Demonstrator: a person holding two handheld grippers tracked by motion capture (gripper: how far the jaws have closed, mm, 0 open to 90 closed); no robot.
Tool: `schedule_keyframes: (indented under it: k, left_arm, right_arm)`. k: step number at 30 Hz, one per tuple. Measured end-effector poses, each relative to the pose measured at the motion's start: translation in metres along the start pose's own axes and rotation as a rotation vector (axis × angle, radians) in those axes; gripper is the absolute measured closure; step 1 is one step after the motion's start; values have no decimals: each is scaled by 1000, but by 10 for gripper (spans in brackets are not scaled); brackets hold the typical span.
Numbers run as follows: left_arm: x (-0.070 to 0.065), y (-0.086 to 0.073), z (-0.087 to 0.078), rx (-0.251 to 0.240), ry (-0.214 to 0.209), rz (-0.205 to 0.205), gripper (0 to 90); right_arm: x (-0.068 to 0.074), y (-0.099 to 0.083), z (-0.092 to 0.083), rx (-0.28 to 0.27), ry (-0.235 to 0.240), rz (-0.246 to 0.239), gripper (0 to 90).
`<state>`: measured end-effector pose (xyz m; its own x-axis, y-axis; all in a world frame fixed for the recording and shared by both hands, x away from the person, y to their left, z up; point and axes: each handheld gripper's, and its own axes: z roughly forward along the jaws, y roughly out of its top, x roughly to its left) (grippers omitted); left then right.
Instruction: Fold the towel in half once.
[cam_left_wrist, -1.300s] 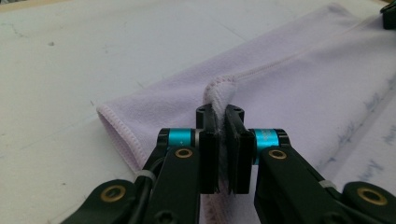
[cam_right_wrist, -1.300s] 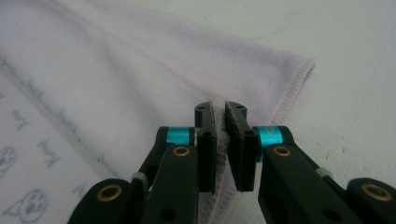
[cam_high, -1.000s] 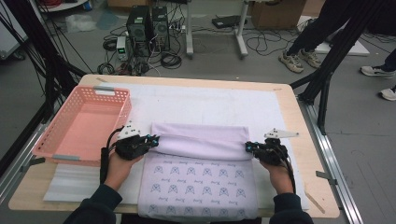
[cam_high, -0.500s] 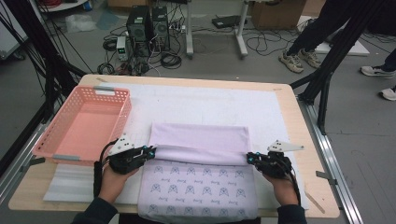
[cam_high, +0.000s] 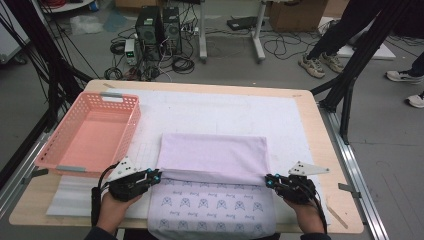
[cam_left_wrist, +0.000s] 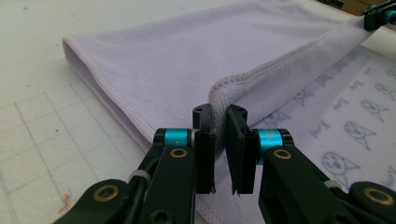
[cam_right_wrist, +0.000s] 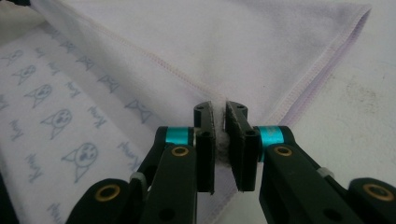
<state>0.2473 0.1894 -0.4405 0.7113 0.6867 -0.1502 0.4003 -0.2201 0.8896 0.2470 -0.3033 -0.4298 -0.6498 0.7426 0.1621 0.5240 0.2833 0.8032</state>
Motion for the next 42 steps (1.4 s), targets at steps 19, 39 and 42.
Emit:
schedule_keyframes:
  k: [19,39,42]
  left_arm:
    - [-21,-14,-37,66,-106,11,846]
    - [22,15,1,-26,26,-154,349]
    - [31,17,13,-8,45,-168,348]
  right_arm:
    - [30,-25,-35,52,108,-71,809]
    - [-14,8,-3,-55,-154,48,508]
    - [-21,14,7,-53,-164,62,478]
